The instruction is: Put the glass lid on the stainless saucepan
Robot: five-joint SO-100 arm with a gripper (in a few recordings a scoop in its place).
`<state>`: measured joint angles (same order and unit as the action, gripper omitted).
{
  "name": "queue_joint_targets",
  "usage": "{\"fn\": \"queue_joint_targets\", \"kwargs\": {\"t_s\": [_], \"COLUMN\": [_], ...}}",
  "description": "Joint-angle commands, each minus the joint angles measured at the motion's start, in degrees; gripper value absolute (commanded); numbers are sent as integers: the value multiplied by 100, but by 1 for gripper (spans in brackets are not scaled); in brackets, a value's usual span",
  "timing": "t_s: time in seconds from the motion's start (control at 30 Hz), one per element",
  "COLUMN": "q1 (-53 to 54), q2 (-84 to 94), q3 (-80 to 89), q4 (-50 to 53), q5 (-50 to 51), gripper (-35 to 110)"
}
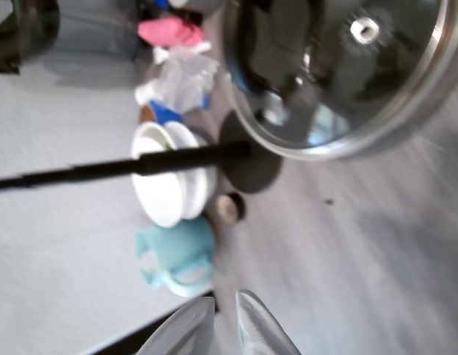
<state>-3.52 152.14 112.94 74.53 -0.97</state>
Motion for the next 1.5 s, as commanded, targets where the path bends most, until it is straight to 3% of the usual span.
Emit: {"fn": "queue_joint_targets", "kwargs": {"t_s": [0.0, 0.43, 0.83, 1.47], "q1": [-62, -272, -264, -202], "q2": [870, 3841, 3902, 3902], "q3": [2004, 5027, 6390, 6416], "q4": [-387, -185, -387, -325], "q5": [26, 79, 70, 70], "gripper": [0, 0, 0, 0]}}
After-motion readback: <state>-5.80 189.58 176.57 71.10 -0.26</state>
